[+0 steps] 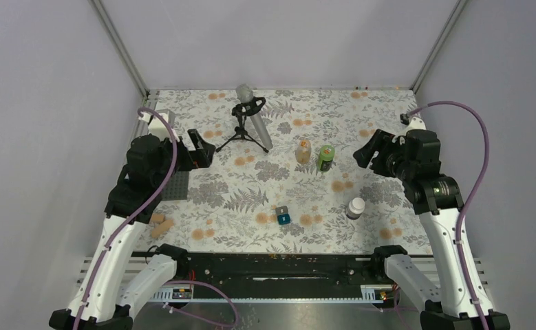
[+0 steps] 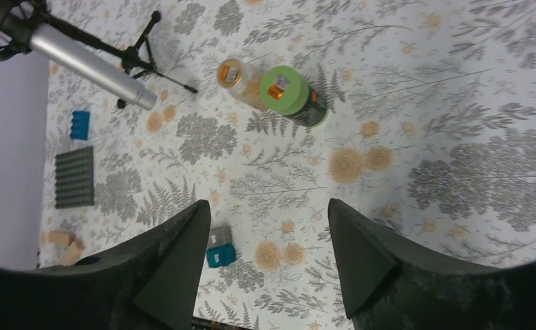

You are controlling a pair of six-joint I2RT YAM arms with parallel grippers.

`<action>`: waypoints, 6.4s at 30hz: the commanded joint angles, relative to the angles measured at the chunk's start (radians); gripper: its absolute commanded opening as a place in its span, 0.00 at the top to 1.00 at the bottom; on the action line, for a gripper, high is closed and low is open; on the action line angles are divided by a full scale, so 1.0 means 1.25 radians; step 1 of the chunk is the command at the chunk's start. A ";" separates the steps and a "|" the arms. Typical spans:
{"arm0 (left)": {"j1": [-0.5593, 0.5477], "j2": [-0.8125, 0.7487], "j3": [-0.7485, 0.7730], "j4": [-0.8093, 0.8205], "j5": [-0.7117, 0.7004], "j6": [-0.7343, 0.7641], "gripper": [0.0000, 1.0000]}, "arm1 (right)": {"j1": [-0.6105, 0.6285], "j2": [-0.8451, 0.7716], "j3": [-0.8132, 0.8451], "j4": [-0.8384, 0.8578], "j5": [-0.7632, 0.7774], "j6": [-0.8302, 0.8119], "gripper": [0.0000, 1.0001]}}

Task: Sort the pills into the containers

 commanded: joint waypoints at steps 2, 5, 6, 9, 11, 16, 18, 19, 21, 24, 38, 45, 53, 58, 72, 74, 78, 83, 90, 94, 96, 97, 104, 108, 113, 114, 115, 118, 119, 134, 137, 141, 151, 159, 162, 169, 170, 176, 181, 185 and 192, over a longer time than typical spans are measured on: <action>0.004 -0.029 -0.018 0.070 0.041 -0.035 0.01 | 0.001 0.028 -0.025 0.076 -0.141 0.003 0.27; 0.004 -0.030 -0.021 0.089 0.115 -0.019 0.01 | 0.020 0.032 -0.051 0.097 -0.146 0.013 0.23; 0.003 -0.029 -0.023 0.095 0.127 -0.016 0.01 | 0.030 0.031 -0.061 0.103 -0.142 0.017 0.22; 0.004 -0.032 -0.030 0.115 0.135 -0.015 0.01 | 0.078 0.041 -0.080 0.122 -0.116 0.027 0.20; 0.004 -0.036 -0.039 0.130 0.129 -0.020 0.01 | 0.123 0.052 -0.088 0.126 -0.082 0.031 0.19; 0.003 -0.060 -0.086 0.182 0.109 -0.060 0.01 | 0.248 0.088 -0.110 0.156 0.001 0.053 0.19; 0.004 -0.069 -0.096 0.185 0.129 -0.052 0.01 | 0.298 0.103 -0.118 0.162 0.047 0.063 0.19; 0.004 -0.073 -0.102 0.187 0.149 -0.046 0.01 | 0.323 0.113 -0.120 0.164 0.071 0.068 0.20; 0.004 -0.079 -0.121 0.188 0.167 -0.054 0.01 | 0.380 0.136 -0.121 0.166 0.129 0.082 0.20; 0.004 -0.079 -0.140 0.186 0.205 -0.059 0.01 | 0.452 0.185 -0.122 0.161 0.190 0.104 0.22; 0.004 -0.065 -0.210 0.187 0.255 -0.101 0.01 | 0.787 0.512 -0.023 0.148 0.404 0.210 0.15; 0.004 -0.073 -0.229 0.179 0.246 -0.104 0.01 | 0.837 0.642 0.044 0.109 0.431 0.247 0.16; 0.004 -0.085 -0.245 0.168 0.231 -0.110 0.01 | 0.844 0.691 0.046 0.089 0.428 0.283 0.20; 0.004 -0.080 -0.252 0.168 0.233 -0.113 0.01 | 0.843 0.711 0.028 0.112 0.393 0.296 0.23; 0.004 -0.071 -0.273 0.167 0.230 -0.140 0.02 | 0.842 0.756 0.017 0.089 0.442 0.354 0.31; 0.004 -0.072 -0.275 0.168 0.230 -0.140 0.02 | 0.842 0.754 0.016 0.091 0.446 0.356 0.28; 0.004 -0.072 -0.275 0.166 0.231 -0.142 0.02 | 0.842 0.749 0.005 0.118 0.439 0.363 0.27; 0.004 -0.075 -0.278 0.162 0.228 -0.142 0.02 | 0.842 0.754 0.003 0.137 0.432 0.402 0.28; 0.004 -0.073 -0.283 0.162 0.224 -0.148 0.02 | 0.842 0.762 0.007 0.102 0.480 0.499 0.29; 0.004 -0.072 -0.284 0.162 0.223 -0.148 0.02 | 0.842 0.772 0.014 0.079 0.493 0.538 0.32; 0.004 -0.071 -0.285 0.163 0.223 -0.148 0.02 | 0.842 0.776 0.014 0.077 0.490 0.547 0.35; 0.004 -0.071 -0.285 0.162 0.223 -0.147 0.02 | 0.842 0.776 0.014 0.078 0.487 0.552 0.38; 0.004 -0.070 -0.292 0.161 0.225 -0.153 0.02 | 0.842 0.762 0.006 0.089 0.480 0.549 0.58; 0.004 -0.064 -0.297 0.159 0.256 -0.172 0.02 | 0.842 0.742 -0.002 0.111 0.464 0.496 0.70; 0.004 -0.062 -0.338 0.190 0.304 -0.226 0.03 | 0.835 0.677 -0.041 0.212 0.413 0.356 0.77; 0.004 -0.060 -0.347 0.199 0.318 -0.237 0.03 | 0.831 0.665 -0.049 0.242 0.392 0.315 0.79; 0.004 -0.057 -0.352 0.208 0.334 -0.245 0.03 | 0.825 0.652 -0.060 0.279 0.370 0.273 0.81; 0.003 -0.041 -0.363 0.232 0.369 -0.277 0.05 | 0.801 0.621 -0.090 0.374 0.273 0.159 0.83; 0.003 -0.036 -0.367 0.243 0.379 -0.287 0.06 | 0.796 0.612 -0.092 0.389 0.245 0.133 0.84; -0.020 -0.025 -0.457 0.391 0.453 -0.439 0.18 | 0.792 0.480 -0.066 0.501 0.097 0.029 0.86; -0.034 -0.012 -0.471 0.427 0.457 -0.472 0.19 | 0.792 0.466 -0.060 0.519 0.097 0.016 0.86; -0.052 0.004 -0.477 0.453 0.451 -0.508 0.20 | 0.792 0.477 -0.036 0.508 0.076 0.007 0.86; -0.067 0.019 -0.490 0.455 0.446 -0.563 0.40 | 0.791 0.501 -0.010 0.503 0.112 0.031 0.86; -0.072 0.030 -0.492 0.455 0.450 -0.579 0.54 | 0.792 0.538 0.015 0.486 0.150 0.071 0.86; -0.072 0.037 -0.489 0.454 0.462 -0.583 0.61 | 0.792 0.550 0.026 0.467 0.160 0.091 0.86; -0.072 0.046 -0.489 0.454 0.464 -0.577 0.89 | 0.787 0.547 0.028 0.467 0.103 0.128 0.84; -0.072 0.047 -0.487 0.454 0.466 -0.574 0.97 | 0.785 0.546 0.027 0.470 0.098 0.130 0.84; -0.072 0.047 -0.480 0.454 0.471 -0.564 1.00 | 0.753 0.531 0.010 0.484 0.015 0.165 0.76; -0.072 0.048 -0.475 0.454 0.472 -0.560 1.00 | 0.728 0.502 -0.019 0.485 0.038 0.186 0.57; -0.072 0.049 -0.469 0.455 0.474 -0.555 1.00 | 0.723 0.484 -0.023 0.440 0.101 0.153 0.39; -0.072 0.056 -0.465 0.455 0.472 -0.546 1.00 | 0.711 0.455 -0.028 0.400 0.155 0.136 0.34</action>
